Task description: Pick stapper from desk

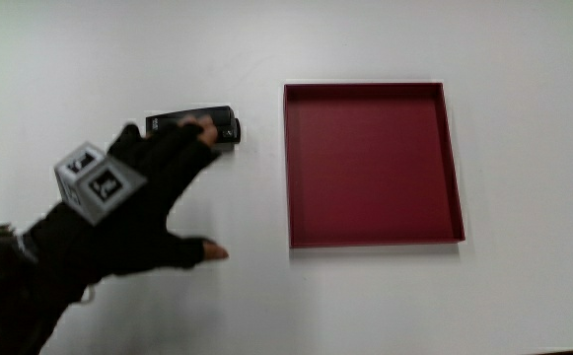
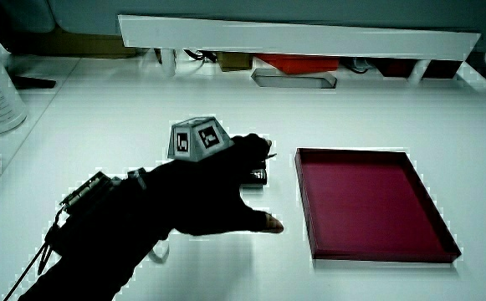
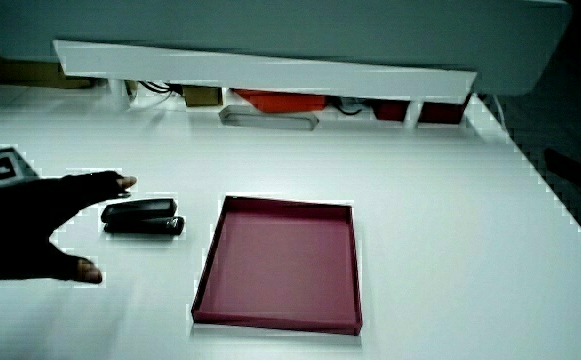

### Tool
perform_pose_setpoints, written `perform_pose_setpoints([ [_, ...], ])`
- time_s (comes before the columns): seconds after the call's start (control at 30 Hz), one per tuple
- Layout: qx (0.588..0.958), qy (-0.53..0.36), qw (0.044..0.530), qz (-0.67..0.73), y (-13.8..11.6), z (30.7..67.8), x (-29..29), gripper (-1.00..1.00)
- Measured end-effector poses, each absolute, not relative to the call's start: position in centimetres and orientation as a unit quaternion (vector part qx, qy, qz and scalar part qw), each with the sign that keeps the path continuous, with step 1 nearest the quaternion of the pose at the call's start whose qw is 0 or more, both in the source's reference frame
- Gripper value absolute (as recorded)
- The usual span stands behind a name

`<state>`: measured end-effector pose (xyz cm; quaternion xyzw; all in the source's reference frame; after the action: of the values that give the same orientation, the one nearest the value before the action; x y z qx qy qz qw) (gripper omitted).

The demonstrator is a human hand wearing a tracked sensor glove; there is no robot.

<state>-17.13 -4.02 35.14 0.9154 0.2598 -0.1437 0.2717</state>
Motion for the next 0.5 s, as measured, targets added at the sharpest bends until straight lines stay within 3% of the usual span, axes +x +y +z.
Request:
perform_pose_setpoints([
  [0.13, 0.923, 0.221, 0.279, -0.148, -5.7, 36.1, -17.9, 0.0],
  [0.23, 0.907, 0.157, 0.349, -0.177, -6.8, 36.7, -18.2, 0.0],
  [0.3, 0.909, 0.17, 0.332, -0.184, -7.6, 37.4, -18.3, 0.0],
  [0.33, 0.903, 0.134, 0.365, -0.182, -8.0, 37.8, -18.3, 0.0],
  [0.5, 0.901, 0.126, 0.369, -0.19, -9.9, 39.5, -18.2, 0.0],
])
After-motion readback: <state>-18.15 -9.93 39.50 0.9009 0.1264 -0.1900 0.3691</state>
